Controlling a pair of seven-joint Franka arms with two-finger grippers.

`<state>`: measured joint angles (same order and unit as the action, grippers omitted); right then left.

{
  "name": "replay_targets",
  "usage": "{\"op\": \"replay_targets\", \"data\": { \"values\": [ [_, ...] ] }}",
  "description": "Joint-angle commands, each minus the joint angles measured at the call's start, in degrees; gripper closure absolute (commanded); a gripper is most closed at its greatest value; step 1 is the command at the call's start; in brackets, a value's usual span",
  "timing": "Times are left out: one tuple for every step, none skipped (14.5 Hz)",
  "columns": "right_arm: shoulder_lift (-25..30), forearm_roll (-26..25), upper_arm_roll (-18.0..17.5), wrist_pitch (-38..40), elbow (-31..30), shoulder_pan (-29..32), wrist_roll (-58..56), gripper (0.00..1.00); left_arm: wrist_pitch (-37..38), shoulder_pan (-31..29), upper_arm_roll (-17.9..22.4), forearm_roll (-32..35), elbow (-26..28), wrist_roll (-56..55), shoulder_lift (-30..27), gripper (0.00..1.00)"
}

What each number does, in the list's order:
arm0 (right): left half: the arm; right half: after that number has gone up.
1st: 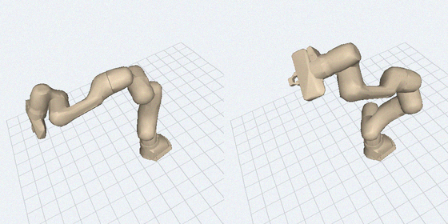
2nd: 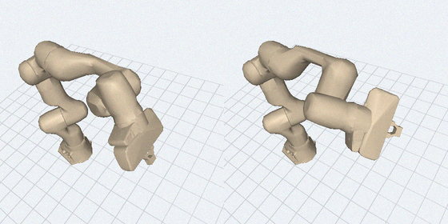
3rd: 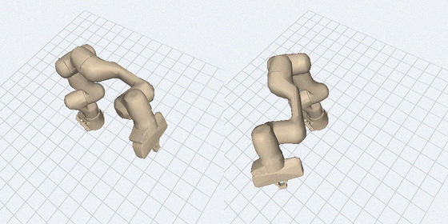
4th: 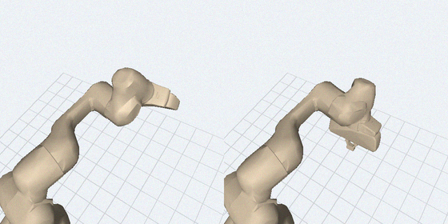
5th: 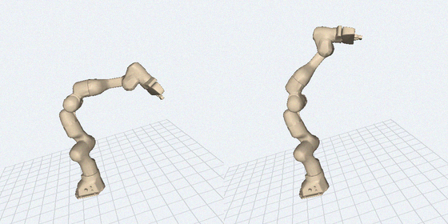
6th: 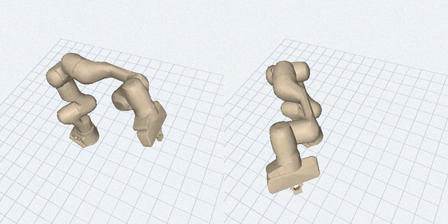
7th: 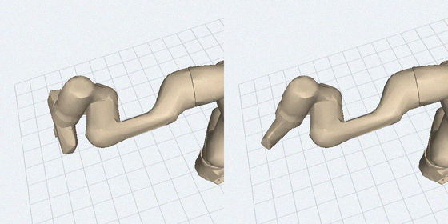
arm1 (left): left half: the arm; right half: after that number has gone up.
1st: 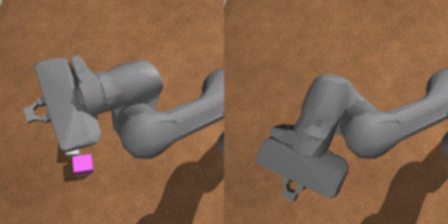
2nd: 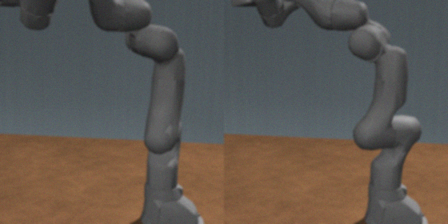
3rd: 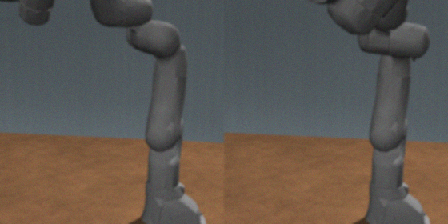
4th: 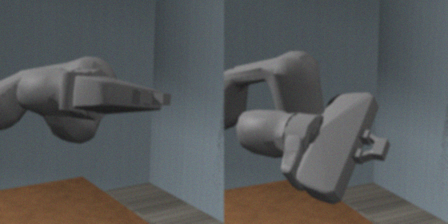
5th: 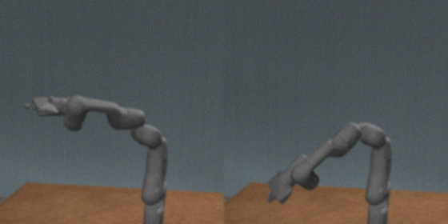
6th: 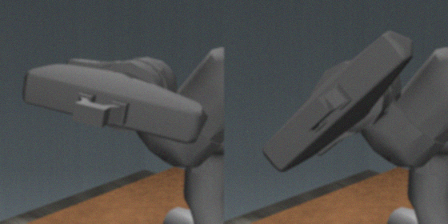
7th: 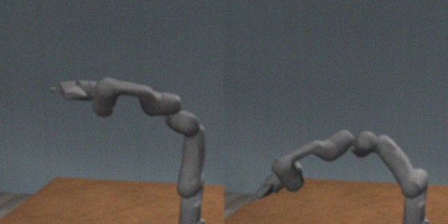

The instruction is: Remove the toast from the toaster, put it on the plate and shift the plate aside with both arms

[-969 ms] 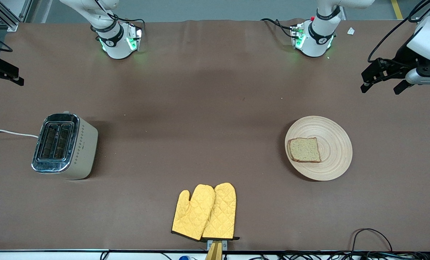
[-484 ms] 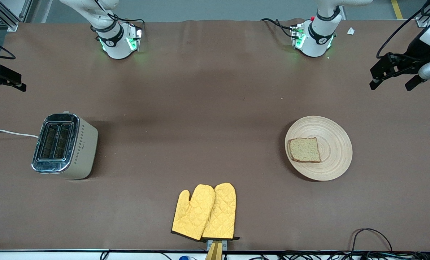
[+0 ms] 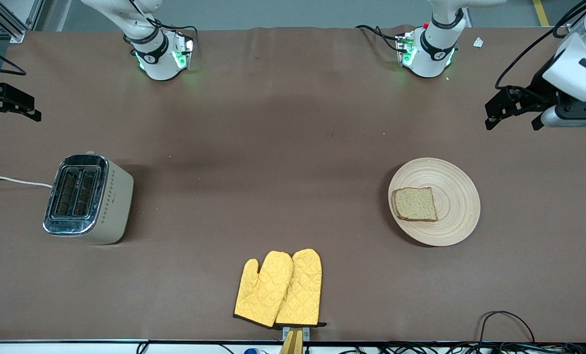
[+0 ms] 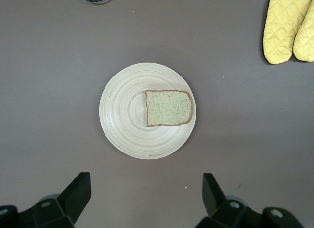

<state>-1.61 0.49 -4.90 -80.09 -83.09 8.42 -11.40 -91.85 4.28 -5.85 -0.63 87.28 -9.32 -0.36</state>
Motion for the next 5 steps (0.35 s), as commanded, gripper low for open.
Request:
{"op": "replay_targets", "data": {
  "values": [
    [0.73, -0.48, -0.02, -0.59, -0.23, -0.95, 1.38, 0.0, 1.59, -0.24, -0.21, 1.06, -3.78, -0.87, 1.85, 0.0],
    [0.73, -1.01, 0.07, -0.68, -0.23, -0.87, 1.38, 0.0, 1.58, -0.59, -0.21, 1.07, -3.78, -0.35, 2.29, 0.0],
    [0.73, -1.45, 0.16, -0.77, -0.23, -0.69, 1.38, 0.0, 1.58, -0.5, -0.3, 1.15, -3.87, 0.0, 2.38, 0.0],
    [0.73, -1.19, 0.24, -0.94, -0.23, -0.6, 1.38, 0.0, 1.58, -0.68, -0.13, 1.24, -4.22, 0.09, 2.39, 0.0],
    [0.73, -0.67, 0.42, -0.94, -0.23, -0.51, 1.47, 0.0, 1.58, -0.5, -0.12, 1.33, -4.39, 0.09, 2.39, 0.0]
  ]
}}
